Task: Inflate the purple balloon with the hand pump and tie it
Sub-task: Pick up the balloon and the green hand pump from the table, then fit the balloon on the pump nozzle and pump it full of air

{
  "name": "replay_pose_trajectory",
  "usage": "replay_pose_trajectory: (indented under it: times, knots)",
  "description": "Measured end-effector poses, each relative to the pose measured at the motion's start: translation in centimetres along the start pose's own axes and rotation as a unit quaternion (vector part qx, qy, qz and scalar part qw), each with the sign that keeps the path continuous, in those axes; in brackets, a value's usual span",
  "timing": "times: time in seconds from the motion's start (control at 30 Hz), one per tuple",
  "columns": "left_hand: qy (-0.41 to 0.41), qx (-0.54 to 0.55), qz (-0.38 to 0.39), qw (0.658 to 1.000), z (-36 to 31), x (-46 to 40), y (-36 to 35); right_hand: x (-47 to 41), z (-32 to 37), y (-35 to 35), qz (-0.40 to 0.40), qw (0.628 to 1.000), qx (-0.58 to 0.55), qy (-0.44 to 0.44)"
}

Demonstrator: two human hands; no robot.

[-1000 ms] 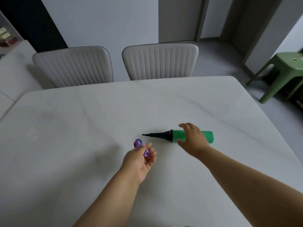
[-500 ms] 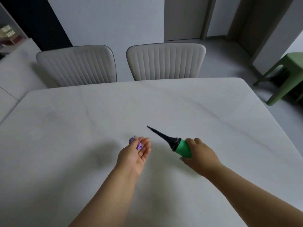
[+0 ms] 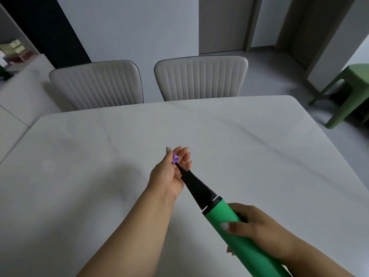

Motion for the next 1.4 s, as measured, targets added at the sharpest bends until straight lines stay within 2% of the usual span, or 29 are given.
replay_pose_trajectory:
  times: [0.43,0.8,1.03,1.2,1.4]
  knots:
    - [-0.026,-0.043,0.042,0.998,0.5,1.8,-0.9,0.8,0.9,-1.0,-0.021,0.999,-0.033,0.000]
    - [-0.040,-0.072,0.039,0.996,2.9,2.8,-0.9,1.1,0.0,-2.1,-0.045,0.997,-0.065,-0.018]
    - [-0.015,-0.063,0.057,0.996,4.1,4.2,-2.2,1.4,0.3,-2.2,-0.056,0.996,-0.074,-0.013]
    - [-0.032,-0.046,0.061,0.997,3.3,4.3,-3.0,1.8,1.0,-2.6,-0.031,0.995,-0.092,-0.022]
    - [-0.074,-0.036,0.050,0.995,0.1,3.8,-2.9,2.5,1.3,-4.2,0.041,0.993,-0.104,-0.045]
Point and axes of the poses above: each hand's wrist, its own x-axis away from the middle knuckle, its own y-axis out of the back of the hand, z = x × y, the point moved 9 cm from there along -x, towards the middle knuckle, and after that the axes turned 6 degrees about y, right-handed, at the moved point
